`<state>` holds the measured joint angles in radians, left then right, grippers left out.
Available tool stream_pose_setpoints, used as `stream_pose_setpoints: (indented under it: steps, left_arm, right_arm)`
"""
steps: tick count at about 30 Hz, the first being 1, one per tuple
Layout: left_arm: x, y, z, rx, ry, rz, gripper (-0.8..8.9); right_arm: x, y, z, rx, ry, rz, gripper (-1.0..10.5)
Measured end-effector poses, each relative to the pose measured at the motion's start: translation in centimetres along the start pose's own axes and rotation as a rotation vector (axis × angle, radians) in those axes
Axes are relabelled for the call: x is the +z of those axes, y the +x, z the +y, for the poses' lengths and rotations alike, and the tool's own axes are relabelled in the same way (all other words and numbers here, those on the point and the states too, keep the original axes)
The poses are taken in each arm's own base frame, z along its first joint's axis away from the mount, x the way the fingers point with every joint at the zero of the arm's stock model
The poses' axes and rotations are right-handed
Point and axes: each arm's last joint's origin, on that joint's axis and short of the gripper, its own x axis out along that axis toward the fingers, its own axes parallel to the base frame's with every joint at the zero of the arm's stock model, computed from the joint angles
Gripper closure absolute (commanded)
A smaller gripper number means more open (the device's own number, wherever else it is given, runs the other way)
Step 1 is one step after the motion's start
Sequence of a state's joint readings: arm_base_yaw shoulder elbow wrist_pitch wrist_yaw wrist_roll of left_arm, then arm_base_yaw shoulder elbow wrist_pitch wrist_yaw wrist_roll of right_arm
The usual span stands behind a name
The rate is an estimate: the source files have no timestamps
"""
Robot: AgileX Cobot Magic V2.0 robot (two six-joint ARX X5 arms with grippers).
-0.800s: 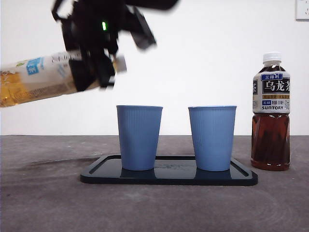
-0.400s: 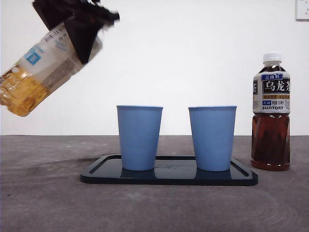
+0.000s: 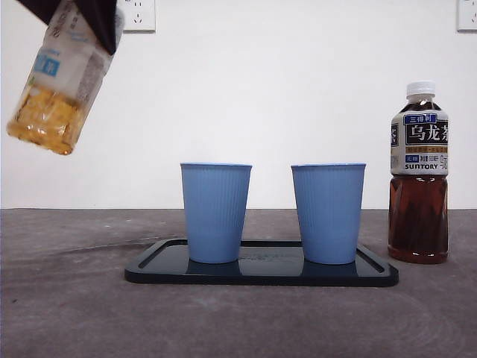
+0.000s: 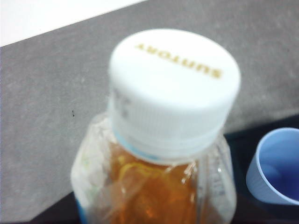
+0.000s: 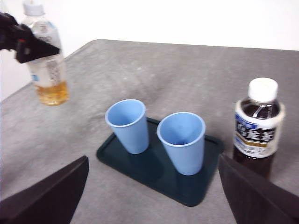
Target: Pour the drink into the cup
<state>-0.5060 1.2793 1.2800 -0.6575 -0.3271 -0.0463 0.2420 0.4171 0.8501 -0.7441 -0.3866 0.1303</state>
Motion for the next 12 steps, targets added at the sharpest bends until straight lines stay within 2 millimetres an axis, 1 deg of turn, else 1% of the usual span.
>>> stream_pose_setpoints:
  steps: [3,5,9,12]
  left_arm:
    - [-1.6,0.6,0.5,-0.001,-0.039,-0.043,7.01]
    - [-3.0,1.2,0.6,0.003,-0.065,-0.076,7.01]
    - [-5.7,3.0,0.1,-0.07,-0.116,-0.154,7.01]
    - [-7.2,4.1,-0.5,-0.119,-0.144,-0.179,7.01]
  right_arm:
    - [0.0,0.0,0.0,0.004,-0.003,0.001,5.0]
    - [0.0,0.0,0.0,0.004,-0.003,0.001,5.0]
    - [0.0,0.0,0.0,0.004,-0.003,0.001,5.0]
    - [0.0,0.0,0.0,0.004,-0.003,0.001,5.0]
